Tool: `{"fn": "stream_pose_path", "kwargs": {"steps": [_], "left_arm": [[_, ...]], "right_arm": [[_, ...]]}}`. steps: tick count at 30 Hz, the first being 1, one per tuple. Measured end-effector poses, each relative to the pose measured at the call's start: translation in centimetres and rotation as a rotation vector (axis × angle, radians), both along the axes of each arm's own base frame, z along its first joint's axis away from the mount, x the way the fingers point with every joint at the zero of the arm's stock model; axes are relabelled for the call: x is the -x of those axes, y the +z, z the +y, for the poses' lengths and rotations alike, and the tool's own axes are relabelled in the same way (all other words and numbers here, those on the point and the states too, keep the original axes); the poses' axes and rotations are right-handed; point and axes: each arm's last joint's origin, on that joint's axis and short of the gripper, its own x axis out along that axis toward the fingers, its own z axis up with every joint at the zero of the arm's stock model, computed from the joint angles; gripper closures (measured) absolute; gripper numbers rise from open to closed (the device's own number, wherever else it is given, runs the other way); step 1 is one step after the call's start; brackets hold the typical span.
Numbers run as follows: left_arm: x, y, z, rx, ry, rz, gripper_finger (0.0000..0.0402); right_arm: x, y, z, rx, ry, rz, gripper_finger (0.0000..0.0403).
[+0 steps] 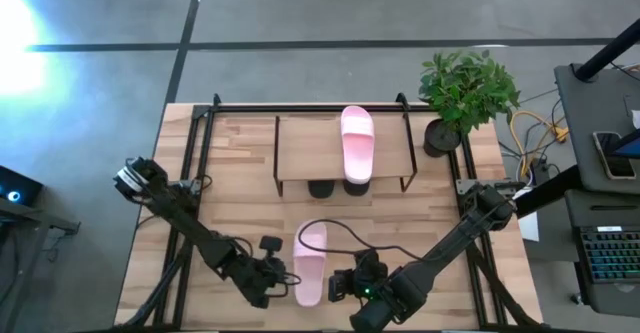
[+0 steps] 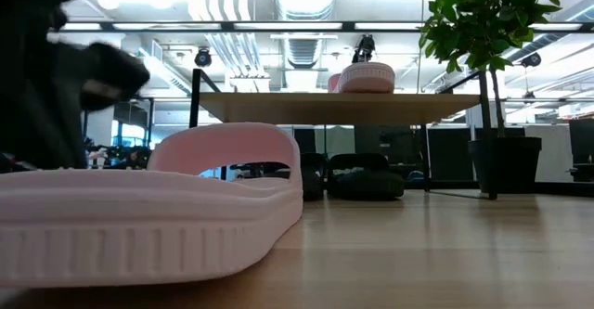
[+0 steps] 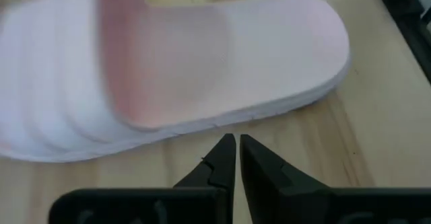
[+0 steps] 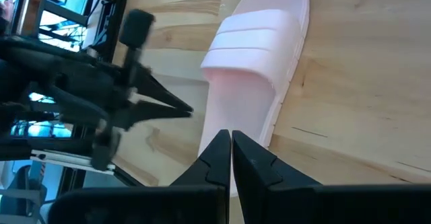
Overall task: Pick and place slides into the shelf
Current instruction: Put the pink slide on the shelf
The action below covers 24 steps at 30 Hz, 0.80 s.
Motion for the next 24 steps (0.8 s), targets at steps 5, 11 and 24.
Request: {"fn": "stream_pose_path", "kwargs": {"steps": [5,11,24], "left_arm": [[0.9,3.1,0.4,-0.045,0.035,-0.049,0.0387],[0.3,5.6,0.3,-0.249,-0.053,-0.092,0.0322],[-1.2,5.9,-0.2,-0.375,0.131,-0.203,0.0219]], "right_arm": [[0.1,-0.2,-0.1,0.007,0.000,0.008,0.0394],[0.2,-0.4,0.0,0.003,0.007,0.021,0.0394],[3.7,-0.2,2.8,0.068,-0.082,-0.127,0.0394]]}}
